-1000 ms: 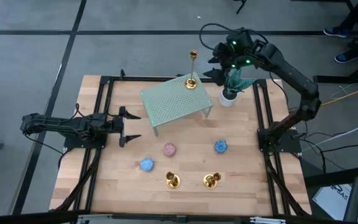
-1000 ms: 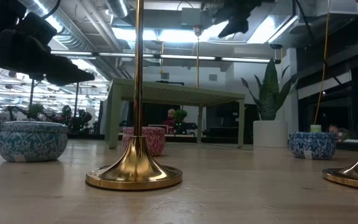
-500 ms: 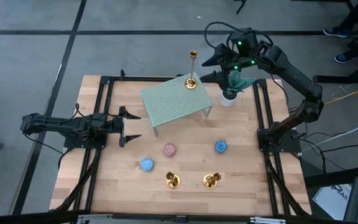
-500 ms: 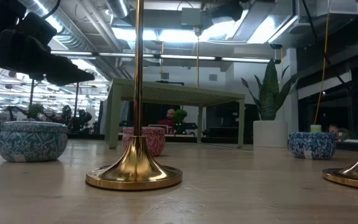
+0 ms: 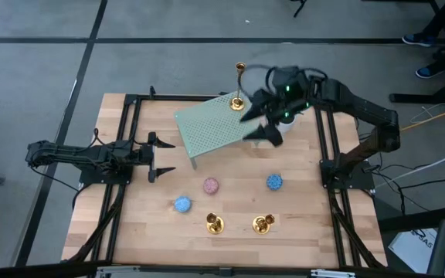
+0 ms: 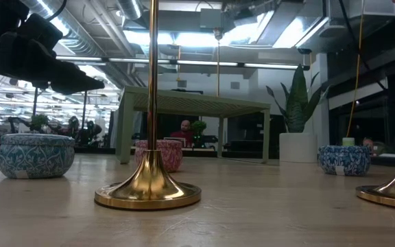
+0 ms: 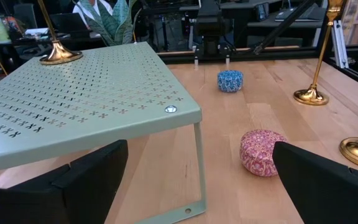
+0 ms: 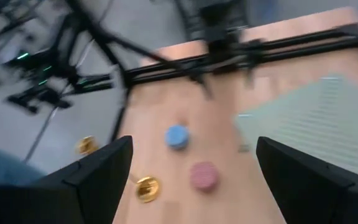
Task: Pick & Place candle stick holders
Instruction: Put the right gold candle holder on the shelf
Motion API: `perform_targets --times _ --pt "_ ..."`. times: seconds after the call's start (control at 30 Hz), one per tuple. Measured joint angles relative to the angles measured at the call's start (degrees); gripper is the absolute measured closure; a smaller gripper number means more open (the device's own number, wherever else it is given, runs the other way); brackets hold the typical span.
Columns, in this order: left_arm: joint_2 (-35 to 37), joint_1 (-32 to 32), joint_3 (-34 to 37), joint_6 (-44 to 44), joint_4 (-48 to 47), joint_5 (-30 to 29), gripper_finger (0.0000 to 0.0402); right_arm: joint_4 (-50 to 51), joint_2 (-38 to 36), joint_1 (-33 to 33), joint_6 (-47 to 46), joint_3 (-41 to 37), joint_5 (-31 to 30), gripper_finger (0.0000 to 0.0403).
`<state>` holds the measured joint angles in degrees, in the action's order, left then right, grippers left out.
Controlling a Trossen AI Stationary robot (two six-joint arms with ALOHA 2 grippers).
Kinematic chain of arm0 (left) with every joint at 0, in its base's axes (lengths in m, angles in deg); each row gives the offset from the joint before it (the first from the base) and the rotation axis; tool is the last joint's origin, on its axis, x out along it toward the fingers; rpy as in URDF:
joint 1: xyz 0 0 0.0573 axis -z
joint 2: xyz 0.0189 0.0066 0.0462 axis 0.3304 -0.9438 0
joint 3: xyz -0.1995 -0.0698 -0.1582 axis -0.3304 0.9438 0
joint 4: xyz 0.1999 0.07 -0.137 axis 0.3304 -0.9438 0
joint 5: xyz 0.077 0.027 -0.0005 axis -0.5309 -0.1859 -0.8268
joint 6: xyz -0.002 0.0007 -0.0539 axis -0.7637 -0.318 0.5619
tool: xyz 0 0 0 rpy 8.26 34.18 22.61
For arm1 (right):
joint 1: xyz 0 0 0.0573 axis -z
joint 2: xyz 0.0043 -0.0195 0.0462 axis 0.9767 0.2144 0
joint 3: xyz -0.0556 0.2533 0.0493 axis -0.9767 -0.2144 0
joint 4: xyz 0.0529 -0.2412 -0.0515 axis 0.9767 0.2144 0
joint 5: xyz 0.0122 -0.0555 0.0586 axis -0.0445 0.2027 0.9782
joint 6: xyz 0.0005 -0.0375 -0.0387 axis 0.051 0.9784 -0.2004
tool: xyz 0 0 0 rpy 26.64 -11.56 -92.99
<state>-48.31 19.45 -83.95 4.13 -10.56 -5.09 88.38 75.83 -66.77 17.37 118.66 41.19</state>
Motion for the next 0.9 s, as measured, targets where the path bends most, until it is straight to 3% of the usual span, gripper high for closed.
perform_targets --times 0.37,0.67,0.9 --pt "-0.01 0.00 0.01 0.00 -0.01 -0.01 0.0002 1.58 0.00 -15.98 -5.90 0.00 -2.59 0.0056" --pt "0.00 -0.01 0.01 -0.01 0.00 -0.01 0.0002 17.94 0.00 -28.74 -5.90 -0.02 -3.40 0.0056" --pt "0.01 0.00 0.01 -0.01 -0.01 0.00 0.0002 27.89 0.00 -41.04 -5.15 -0.04 -19.91 0.0056"
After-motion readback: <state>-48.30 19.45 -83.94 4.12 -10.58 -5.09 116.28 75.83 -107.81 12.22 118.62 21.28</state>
